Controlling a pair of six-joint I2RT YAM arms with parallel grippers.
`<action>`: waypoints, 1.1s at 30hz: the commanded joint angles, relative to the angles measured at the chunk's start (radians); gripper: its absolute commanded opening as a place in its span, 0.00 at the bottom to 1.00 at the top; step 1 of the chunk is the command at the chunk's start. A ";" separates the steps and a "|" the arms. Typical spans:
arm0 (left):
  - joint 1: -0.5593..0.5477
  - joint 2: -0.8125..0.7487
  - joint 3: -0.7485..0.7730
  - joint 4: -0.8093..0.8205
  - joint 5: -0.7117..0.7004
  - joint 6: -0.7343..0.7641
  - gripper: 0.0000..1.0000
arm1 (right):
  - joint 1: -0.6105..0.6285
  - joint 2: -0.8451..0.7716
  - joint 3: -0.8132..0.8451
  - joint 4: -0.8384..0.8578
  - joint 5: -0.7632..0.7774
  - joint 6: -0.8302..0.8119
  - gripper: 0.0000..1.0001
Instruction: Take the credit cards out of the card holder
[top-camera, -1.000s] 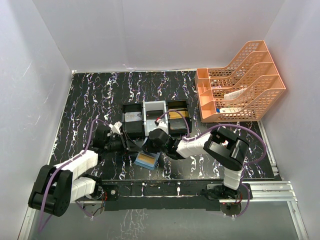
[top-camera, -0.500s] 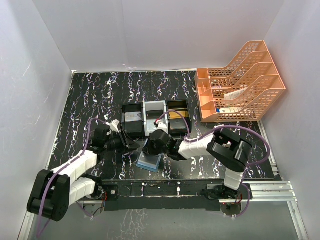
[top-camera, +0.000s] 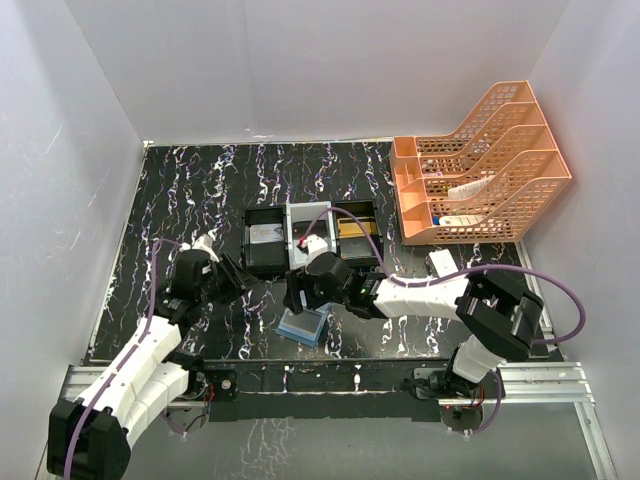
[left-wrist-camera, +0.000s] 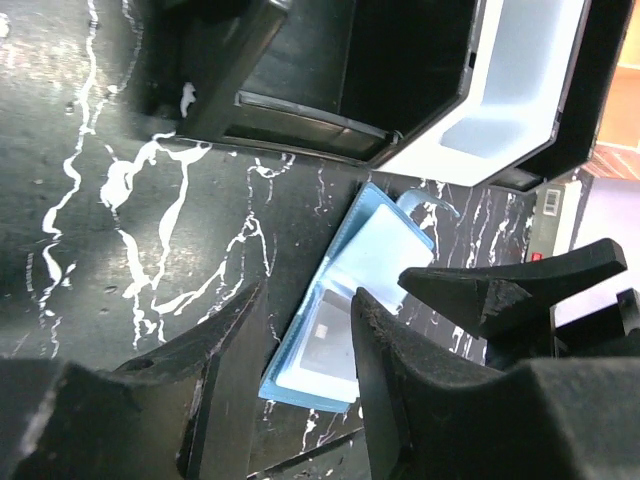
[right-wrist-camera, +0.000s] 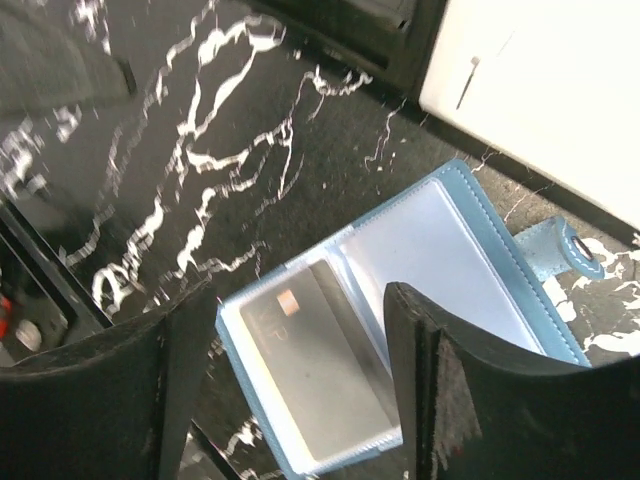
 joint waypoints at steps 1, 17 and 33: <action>-0.001 -0.034 0.042 -0.116 -0.101 0.018 0.38 | 0.006 0.008 0.071 -0.116 -0.096 -0.280 0.69; -0.002 -0.050 0.075 -0.156 -0.110 0.040 0.38 | 0.043 0.136 0.174 -0.247 -0.193 -0.477 0.84; -0.001 -0.015 0.090 -0.142 -0.065 0.074 0.38 | 0.050 0.122 0.066 -0.145 -0.145 -0.309 0.57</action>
